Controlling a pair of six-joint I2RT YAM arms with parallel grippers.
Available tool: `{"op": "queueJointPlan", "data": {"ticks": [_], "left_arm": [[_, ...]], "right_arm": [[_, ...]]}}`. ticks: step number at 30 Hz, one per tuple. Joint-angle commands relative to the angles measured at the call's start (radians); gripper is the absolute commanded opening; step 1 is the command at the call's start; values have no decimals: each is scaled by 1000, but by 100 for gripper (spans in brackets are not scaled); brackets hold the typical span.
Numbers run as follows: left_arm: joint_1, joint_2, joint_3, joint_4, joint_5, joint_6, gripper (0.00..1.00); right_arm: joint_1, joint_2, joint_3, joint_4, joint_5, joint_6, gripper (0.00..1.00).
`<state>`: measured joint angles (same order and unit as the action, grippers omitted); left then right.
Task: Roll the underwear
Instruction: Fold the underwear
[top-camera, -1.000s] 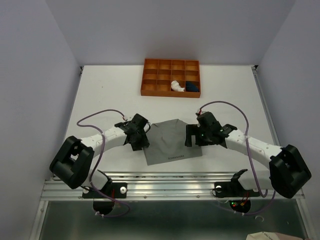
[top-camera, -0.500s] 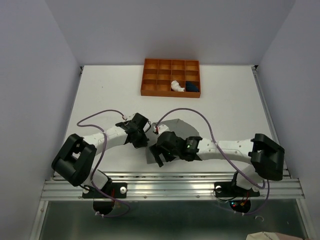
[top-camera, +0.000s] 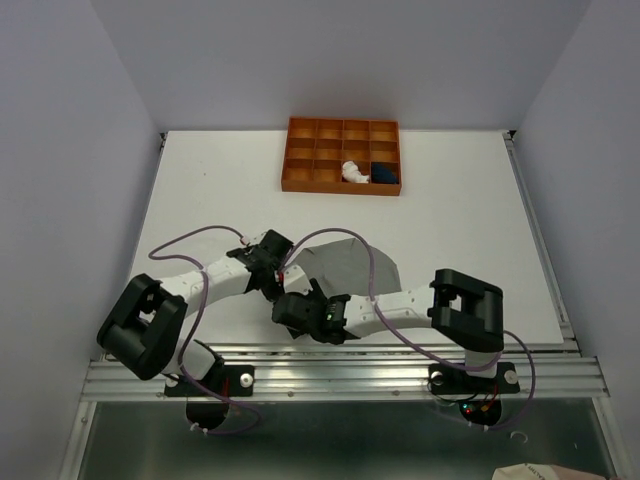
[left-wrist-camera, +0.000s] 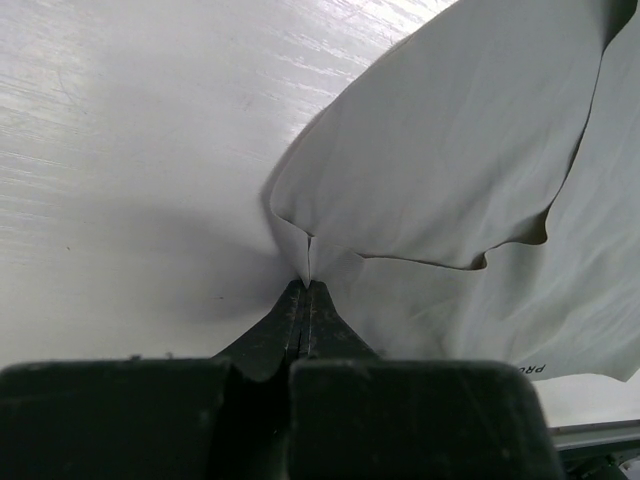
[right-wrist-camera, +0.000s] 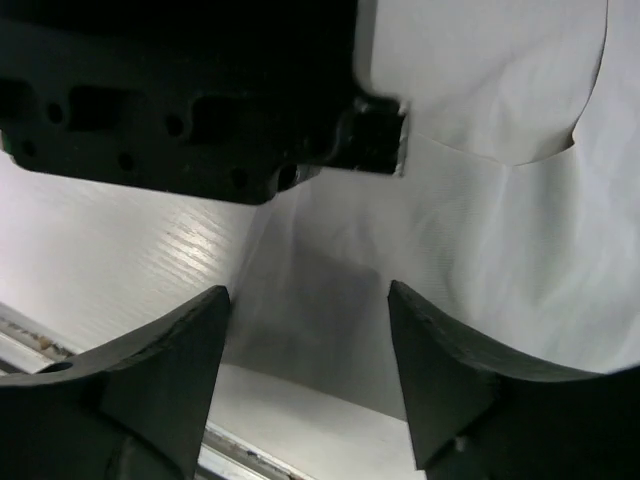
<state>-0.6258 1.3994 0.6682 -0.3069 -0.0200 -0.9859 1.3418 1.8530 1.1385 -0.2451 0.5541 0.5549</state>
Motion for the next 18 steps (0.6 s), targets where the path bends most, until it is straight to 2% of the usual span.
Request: {"op": "queueJointPlan", "data": {"ticks": [1, 8, 12, 18], "left_arm": [[3, -13, -18, -74, 0, 1, 0], [5, -17, -12, -80, 2, -5, 0], [5, -14, -12, -72, 6, -10, 0], [3, -23, -15, -66, 8, -11, 0]], "right_arm": [[29, 38, 59, 78, 72, -3, 67], [52, 71, 78, 75, 81, -39, 60], [91, 95, 116, 41, 141, -70, 59], [123, 114, 156, 41, 150, -116, 60]]}}
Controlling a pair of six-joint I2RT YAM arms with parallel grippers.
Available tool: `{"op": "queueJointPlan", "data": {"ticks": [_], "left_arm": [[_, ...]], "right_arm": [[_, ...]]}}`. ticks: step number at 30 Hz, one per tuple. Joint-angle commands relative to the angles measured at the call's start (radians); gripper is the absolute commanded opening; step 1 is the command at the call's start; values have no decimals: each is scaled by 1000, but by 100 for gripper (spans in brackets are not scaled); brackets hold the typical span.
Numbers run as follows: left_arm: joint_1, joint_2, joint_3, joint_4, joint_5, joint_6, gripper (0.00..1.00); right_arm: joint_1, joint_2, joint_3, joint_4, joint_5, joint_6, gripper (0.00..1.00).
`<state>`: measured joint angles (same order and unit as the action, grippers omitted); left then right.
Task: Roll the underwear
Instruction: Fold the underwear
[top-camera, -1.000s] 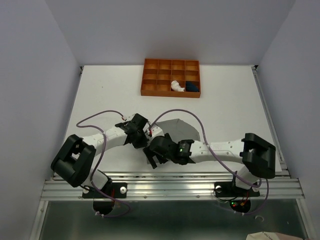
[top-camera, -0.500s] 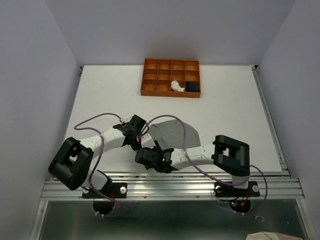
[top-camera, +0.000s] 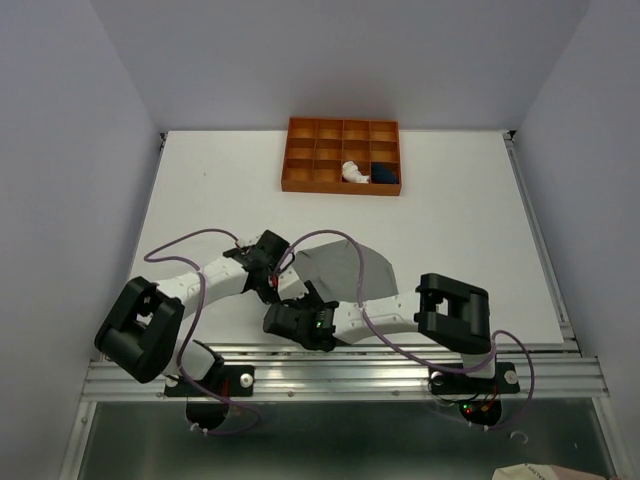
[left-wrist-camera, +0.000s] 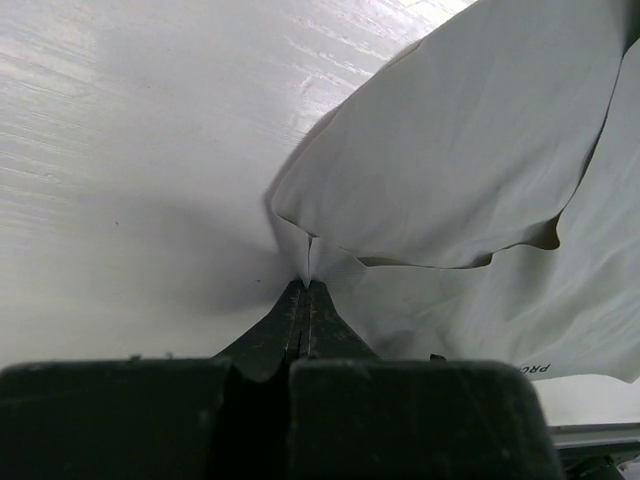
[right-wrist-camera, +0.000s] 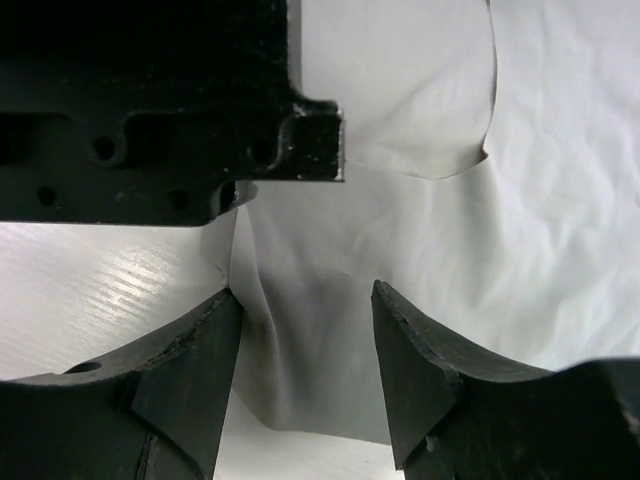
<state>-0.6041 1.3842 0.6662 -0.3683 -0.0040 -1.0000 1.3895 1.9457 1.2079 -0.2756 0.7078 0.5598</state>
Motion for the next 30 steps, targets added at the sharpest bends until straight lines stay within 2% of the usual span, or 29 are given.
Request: {"op": "queueJointPlan", "data": {"ticks": [1, 9, 18, 30], "left_arm": [[-19, -8, -13, -4, -8, 4, 0], [-17, 1, -19, 19, -1, 12, 0], [-19, -13, -13, 8, -1, 4, 0], [-19, -7, -7, 5, -1, 1, 0]], "right_arm": [[75, 21, 90, 75, -8, -121, 60], [75, -54, 1, 229, -203, -184, 60], [75, -22, 9, 184, -91, -150, 60], [75, -56, -42, 171, -60, -113, 59]]}}
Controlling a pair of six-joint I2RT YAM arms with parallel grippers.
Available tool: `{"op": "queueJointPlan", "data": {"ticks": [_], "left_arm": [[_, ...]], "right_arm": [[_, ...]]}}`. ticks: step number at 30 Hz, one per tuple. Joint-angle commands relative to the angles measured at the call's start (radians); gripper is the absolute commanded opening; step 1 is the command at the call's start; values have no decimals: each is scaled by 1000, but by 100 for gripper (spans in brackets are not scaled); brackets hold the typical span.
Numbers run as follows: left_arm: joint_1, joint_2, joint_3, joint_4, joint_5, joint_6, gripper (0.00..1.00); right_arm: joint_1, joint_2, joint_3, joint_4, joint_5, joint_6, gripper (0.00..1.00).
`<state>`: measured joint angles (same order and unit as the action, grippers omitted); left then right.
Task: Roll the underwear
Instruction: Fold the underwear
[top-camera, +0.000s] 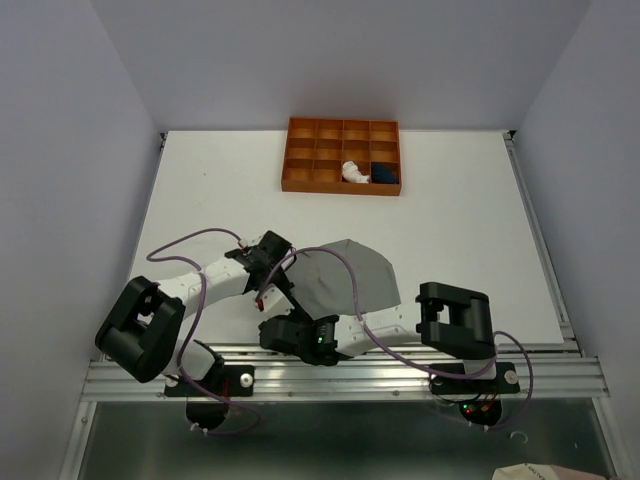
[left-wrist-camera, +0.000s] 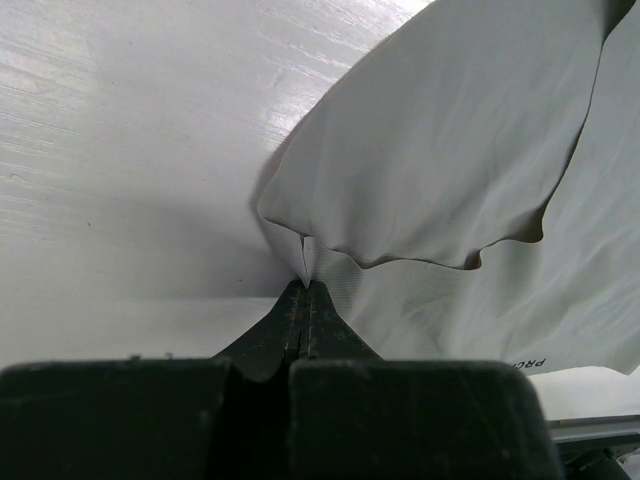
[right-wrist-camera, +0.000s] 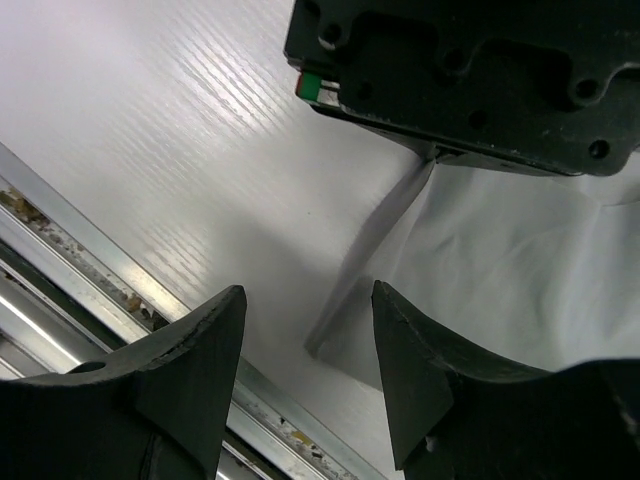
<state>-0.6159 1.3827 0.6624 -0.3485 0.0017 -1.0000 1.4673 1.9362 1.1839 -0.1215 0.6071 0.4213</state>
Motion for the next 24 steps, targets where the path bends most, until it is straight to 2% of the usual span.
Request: {"op": "queueJointPlan", "data": {"ticks": [1, 6, 7, 11, 15, 16, 19, 24], "left_arm": [[-5, -8, -3, -14, -6, 1, 0], [-7, 1, -3, -10, -6, -3, 0], [-5, 3, -3, -7, -6, -5, 0], [-7, -1, -3, 2, 27, -3, 0], [-5, -14, 0, 15, 26, 12, 0], [-5, -16, 5, 22, 32, 23, 0], [-11, -36, 22, 37, 35, 60, 0], [-19, -37, 75, 43, 34, 92, 0]], "right_arm": [[-2, -46, -23, 17, 36, 28, 59], [-2, -36, -40, -3, 16, 40, 50], [-2, -34, -41, -1, 7, 39, 45], [-2, -22, -44, -3, 2, 34, 40], [-15, -36, -64, -3, -6, 48, 21], [-27, -39, -69, -1, -19, 48, 13], [-36, -57, -81, -1, -18, 53, 1], [-45, -126, -82, 49, 6, -7, 1]]}}
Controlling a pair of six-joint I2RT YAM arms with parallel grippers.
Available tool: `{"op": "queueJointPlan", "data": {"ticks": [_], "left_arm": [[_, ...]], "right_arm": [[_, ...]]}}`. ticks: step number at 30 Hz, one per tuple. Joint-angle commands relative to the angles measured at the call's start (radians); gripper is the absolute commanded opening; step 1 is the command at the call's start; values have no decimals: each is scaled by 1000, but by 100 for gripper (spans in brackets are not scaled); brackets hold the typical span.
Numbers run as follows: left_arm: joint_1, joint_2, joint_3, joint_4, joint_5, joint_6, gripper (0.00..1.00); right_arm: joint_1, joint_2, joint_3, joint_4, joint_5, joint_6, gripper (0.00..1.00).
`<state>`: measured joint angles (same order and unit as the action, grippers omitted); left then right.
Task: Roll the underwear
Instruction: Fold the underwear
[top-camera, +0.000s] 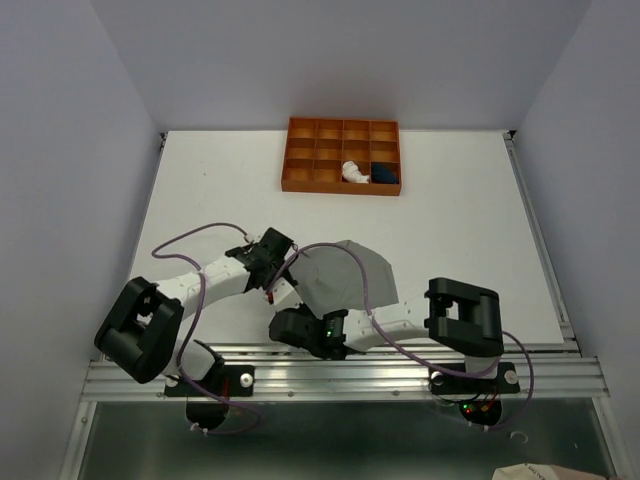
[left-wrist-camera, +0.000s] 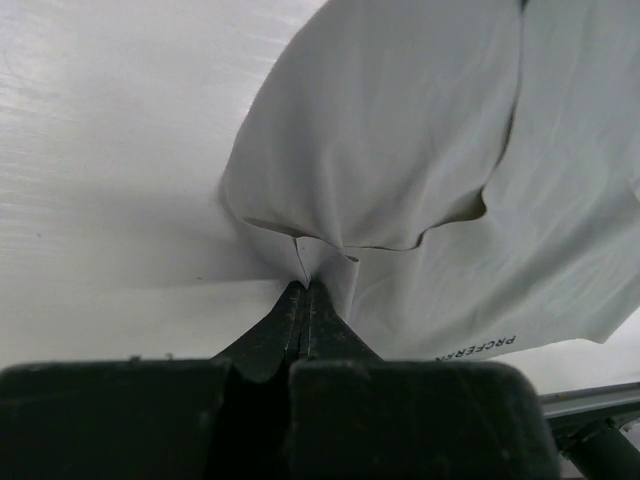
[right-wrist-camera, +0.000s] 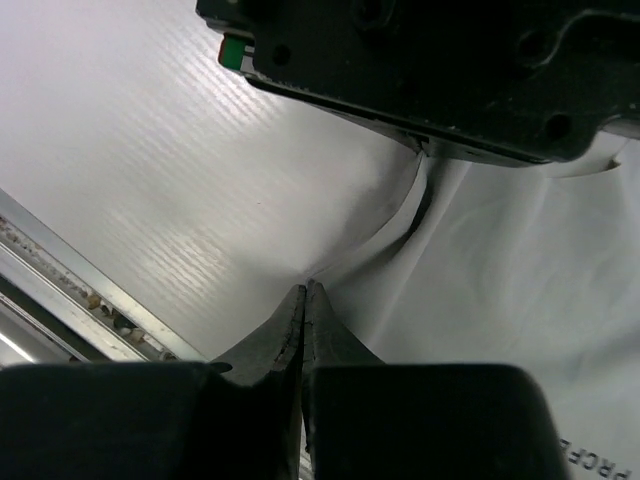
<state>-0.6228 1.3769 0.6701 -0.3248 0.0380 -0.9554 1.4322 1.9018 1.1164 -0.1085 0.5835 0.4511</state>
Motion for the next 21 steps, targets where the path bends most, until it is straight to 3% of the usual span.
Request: {"op": "queueJointPlan", "data": {"ticks": [1, 10, 21], "left_arm": [[-12, -29, 77, 18, -1, 50, 0], [-63, -26, 204, -8, -79, 90, 0], [-133, 163, 410, -11, -64, 168, 0]], "right_arm": [[-10, -108, -26, 55, 27, -48, 1], [-39, -228, -98, 87, 36, -45, 1], [-133, -386, -234, 64, 29, 64, 1]]}}
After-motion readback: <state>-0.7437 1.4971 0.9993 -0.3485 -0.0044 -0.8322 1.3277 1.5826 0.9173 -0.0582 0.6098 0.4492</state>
